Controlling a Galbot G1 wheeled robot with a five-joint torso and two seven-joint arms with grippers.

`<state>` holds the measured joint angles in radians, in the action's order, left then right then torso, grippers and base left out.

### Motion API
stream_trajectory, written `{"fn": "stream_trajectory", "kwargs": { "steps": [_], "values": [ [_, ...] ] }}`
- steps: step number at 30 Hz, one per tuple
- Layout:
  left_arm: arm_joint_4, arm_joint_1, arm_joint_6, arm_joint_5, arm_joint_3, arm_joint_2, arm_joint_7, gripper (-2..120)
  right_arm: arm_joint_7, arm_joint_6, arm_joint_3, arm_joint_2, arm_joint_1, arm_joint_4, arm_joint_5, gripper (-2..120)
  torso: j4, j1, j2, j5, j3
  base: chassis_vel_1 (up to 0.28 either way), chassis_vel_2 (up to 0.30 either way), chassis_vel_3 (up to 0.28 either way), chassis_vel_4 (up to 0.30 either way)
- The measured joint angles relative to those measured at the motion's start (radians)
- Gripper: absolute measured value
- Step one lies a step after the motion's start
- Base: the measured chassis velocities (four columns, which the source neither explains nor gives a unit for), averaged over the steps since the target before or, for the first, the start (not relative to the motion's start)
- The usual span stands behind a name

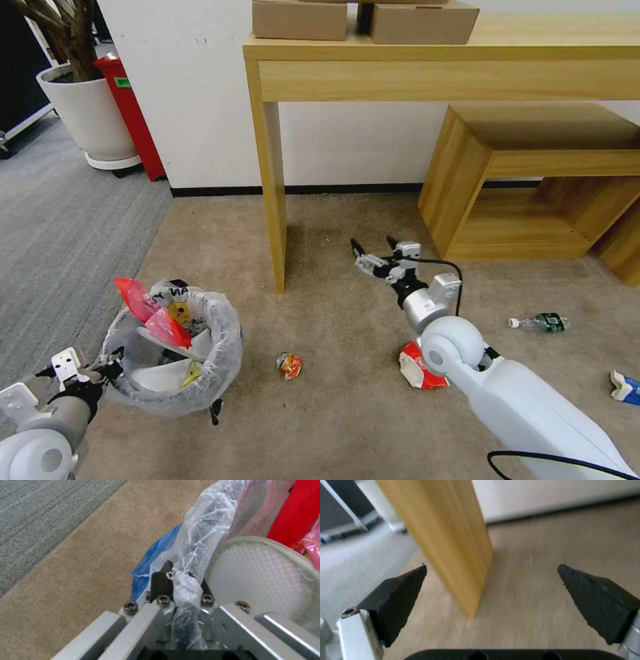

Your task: Pick up the trash bin and place the garbage on the floor into it.

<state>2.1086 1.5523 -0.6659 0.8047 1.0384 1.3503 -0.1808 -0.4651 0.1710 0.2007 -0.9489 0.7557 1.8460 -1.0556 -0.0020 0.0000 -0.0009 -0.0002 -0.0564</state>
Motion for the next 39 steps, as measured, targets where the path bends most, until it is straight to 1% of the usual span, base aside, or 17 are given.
{"fn": "stream_trajectory", "kwargs": {
  "steps": [3,4,6,8,11,15,16,18,19,21,22,23,26,27,30,36,39],
  "values": [
    [-0.007,-0.006,-0.001,-0.001,-0.003,-0.001,-0.002,1,-0.085,0.062,0.062,-0.039,-0.034,-0.026,-0.090,100,0.0001,0.000,0.000,0.0000,0.000,0.000,0.000,0.000,0.000],
    [-0.007,-0.006,-0.001,-0.001,-0.003,-0.001,-0.002,1,-0.085,0.062,0.062,-0.039,-0.034,-0.026,-0.090,100,0.0001,0.000,0.000,0.0000,0.000,0.000,0.000,0.000,0.000],
    [-0.010,-0.008,-0.001,-0.001,-0.007,-0.001,-0.002,1,-0.141,0.101,0.099,-0.075,-0.042,-0.040,-0.148,100,-0.0002,0.000,0.000,-0.0001,0.000,0.000,0.000,0.000,0.000],
    [-0.011,-0.008,-0.001,-0.001,-0.007,0.000,-0.002,1,-0.153,0.113,0.106,-0.086,-0.042,-0.044,-0.160,100,-0.0002,0.000,0.000,-0.0001,0.000,0.000,0.000,0.000,0.000],
    [-0.013,-0.007,-0.001,-0.003,-0.005,0.002,-0.002,1,-0.196,0.145,0.137,-0.127,-0.042,-0.067,-0.184,100,0.0000,0.000,0.000,0.0000,0.000,0.000,0.000,0.000,0.000],
    [-0.014,-0.006,-0.001,-0.005,-0.003,0.003,-0.002,1,-0.210,0.154,0.147,-0.146,-0.040,-0.079,-0.187,100,0.0000,0.000,0.000,-0.0001,0.000,0.000,0.000,0.000,0.000],
    [-0.015,-0.006,-0.001,-0.007,-0.001,0.007,-0.002,1,-0.263,0.169,0.177,-0.210,-0.037,-0.115,-0.204,100,0.0000,0.000,0.000,0.0001,0.000,0.000,0.000,0.000,0.000],
    [-0.015,-0.003,0.000,-0.011,0.003,0.016,-0.001,1,-0.349,0.218,0.206,-0.289,-0.037,-0.169,-0.252,100,0.0002,0.000,0.000,0.0001,0.000,0.000,0.000,0.000,0.000],
    [-0.015,-0.003,0.000,-0.011,0.003,0.016,-0.001,1,-0.349,0.218,0.206,-0.289,-0.037,-0.169,-0.252,100,0.0002,0.000,0.000,0.0001,0.000,0.000,0.000,0.000,0.000],
    [-0.018,0.000,0.002,-0.015,0.004,0.019,-0.001,1,-0.387,0.237,0.222,-0.327,-0.050,-0.225,-0.288,100,-0.0002,0.000,0.000,-0.0004,0.000,0.000,0.000,0.000,0.000],
    [-0.019,0.000,0.003,-0.017,0.004,0.021,0.000,1,-0.396,0.241,0.236,-0.349,-0.060,-0.273,-0.297,100,0.0000,0.000,0.000,0.0003,0.000,0.000,0.000,0.000,0.000],
    [-0.019,0.000,0.003,-0.017,0.004,0.021,0.000,1,-0.396,0.241,0.236,-0.349,-0.060,-0.273,-0.297,100,0.0000,0.000,0.000,0.0003,0.000,0.000,0.000,0.000,0.000],
    [-0.020,0.000,0.004,-0.020,0.001,0.023,0.000,1,-0.396,0.251,0.272,-0.395,-0.079,-0.399,-0.301,100,-0.0001,0.000,0.000,0.0000,0.000,0.000,0.000,0.000,0.000],
    [-0.020,0.000,0.004,-0.020,0.001,0.023,0.000,1,-0.396,0.251,0.272,-0.395,-0.079,-0.399,-0.301,100,-0.0001,0.000,0.000,0.0000,0.000,0.000,0.000,0.000,0.000],
    [-0.022,0.000,0.005,-0.020,-0.001,0.028,0.000,1,-0.365,0.241,0.308,-0.429,-0.088,-0.487,-0.275,100,-0.0001,0.000,0.000,0.0000,0.000,0.000,0.000,0.000,0.000],
    [-0.029,-0.002,0.008,-0.023,-0.003,0.036,0.003,1,-0.325,0.229,0.336,-0.472,-0.095,-0.558,-0.245,100,0.0000,0.000,0.000,0.0001,0.000,0.000,0.000,0.000,0.000],
    [-0.033,-0.003,0.011,-0.024,-0.003,0.041,0.006,1,-0.291,0.216,0.349,-0.507,-0.110,-0.623,-0.215,99,0.0000,0.000,0.000,0.0001,0.000,0.000,0.000,0.000,0.000]
  ]
}}
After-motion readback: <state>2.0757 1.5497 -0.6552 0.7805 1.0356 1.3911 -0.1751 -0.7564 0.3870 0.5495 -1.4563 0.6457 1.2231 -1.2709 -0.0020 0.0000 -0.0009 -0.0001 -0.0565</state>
